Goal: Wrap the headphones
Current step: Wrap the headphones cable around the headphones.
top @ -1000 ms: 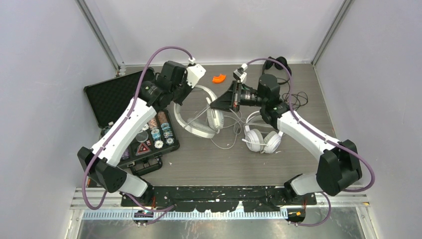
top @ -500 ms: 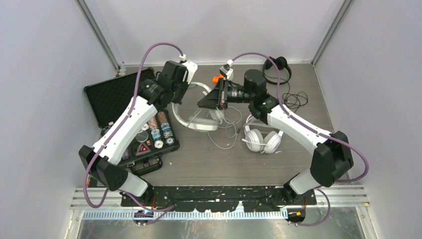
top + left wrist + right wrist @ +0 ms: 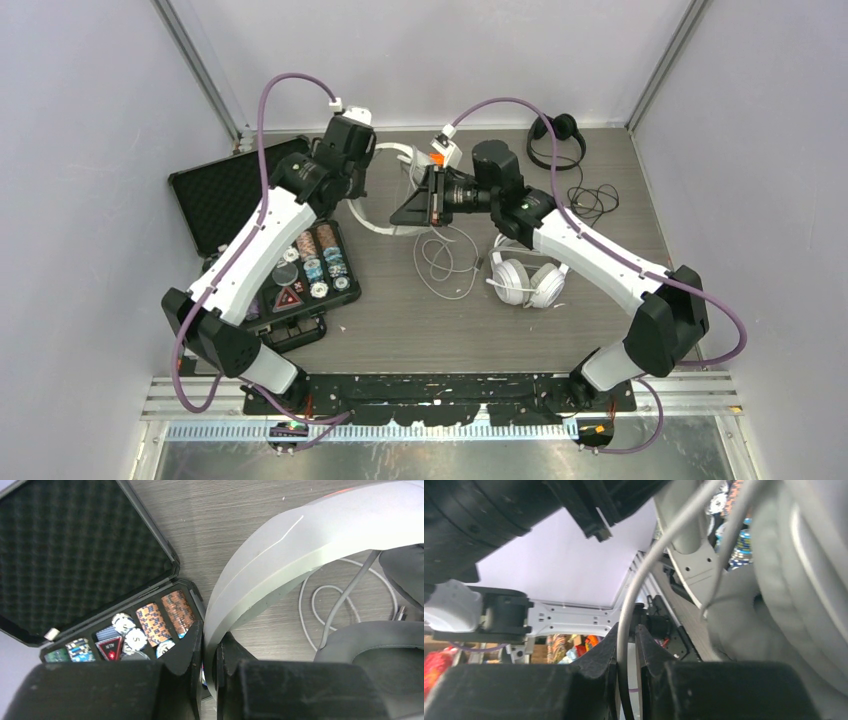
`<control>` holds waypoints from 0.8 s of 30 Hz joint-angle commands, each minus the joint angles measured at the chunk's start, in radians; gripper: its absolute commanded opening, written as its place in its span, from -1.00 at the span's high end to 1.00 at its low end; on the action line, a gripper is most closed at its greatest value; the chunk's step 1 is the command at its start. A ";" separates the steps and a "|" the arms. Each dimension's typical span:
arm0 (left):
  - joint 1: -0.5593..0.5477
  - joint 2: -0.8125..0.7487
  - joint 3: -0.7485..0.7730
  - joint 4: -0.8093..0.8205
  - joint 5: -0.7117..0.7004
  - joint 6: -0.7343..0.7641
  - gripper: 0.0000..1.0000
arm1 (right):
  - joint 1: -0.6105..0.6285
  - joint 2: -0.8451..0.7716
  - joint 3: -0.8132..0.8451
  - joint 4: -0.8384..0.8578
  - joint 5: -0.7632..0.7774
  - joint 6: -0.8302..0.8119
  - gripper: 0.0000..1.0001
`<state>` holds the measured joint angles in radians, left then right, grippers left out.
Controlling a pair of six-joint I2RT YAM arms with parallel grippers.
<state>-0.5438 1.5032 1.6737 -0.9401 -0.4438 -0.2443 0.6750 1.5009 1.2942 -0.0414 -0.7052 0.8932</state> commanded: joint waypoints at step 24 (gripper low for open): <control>0.042 -0.151 0.082 0.157 -0.024 -0.464 1.00 | 0.088 -0.139 -0.142 -0.052 0.230 -0.307 0.62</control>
<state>-0.5083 1.4090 1.6867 -0.9298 -0.4778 -0.5999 0.7502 1.4136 1.1843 -0.1120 -0.5236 0.6643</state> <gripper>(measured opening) 0.099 0.190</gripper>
